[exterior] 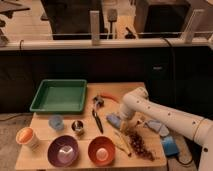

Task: Wipe tray with sponge

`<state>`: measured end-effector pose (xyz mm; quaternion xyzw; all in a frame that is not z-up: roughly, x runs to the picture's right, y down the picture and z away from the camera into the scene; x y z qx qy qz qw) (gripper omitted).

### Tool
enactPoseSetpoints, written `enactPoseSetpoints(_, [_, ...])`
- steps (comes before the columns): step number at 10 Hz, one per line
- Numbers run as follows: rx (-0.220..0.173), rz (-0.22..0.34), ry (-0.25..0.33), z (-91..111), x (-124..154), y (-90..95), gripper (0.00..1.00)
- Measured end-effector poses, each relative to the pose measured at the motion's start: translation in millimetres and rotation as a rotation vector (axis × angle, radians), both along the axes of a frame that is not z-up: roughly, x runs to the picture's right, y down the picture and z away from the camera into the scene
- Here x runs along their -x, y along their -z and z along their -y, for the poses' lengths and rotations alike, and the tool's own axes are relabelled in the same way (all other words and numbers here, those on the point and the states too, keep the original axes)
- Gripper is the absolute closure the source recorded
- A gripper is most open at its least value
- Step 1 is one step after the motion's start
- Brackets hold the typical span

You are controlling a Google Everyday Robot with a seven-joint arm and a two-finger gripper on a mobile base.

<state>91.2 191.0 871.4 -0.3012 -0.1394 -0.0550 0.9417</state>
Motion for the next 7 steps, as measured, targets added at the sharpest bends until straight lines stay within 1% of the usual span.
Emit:
enactPoseSetpoints(1, [0.000, 0.000, 0.000, -0.1, 0.0, 0.1, 0.33])
enactPoseSetpoints(3, [0.003, -0.001, -0.020, -5.5, -6.7, 3.9, 0.50])
enactPoseSetpoints(4, [0.006, -0.004, -0.031, -9.3, -12.5, 6.3, 0.60])
enactPoseSetpoints(5, [0.004, -0.003, -0.027, -8.5, -11.3, 6.0, 0.73])
enactPoseSetpoints(7, [0.005, -0.003, -0.026, -8.6, -11.8, 6.7, 0.90])
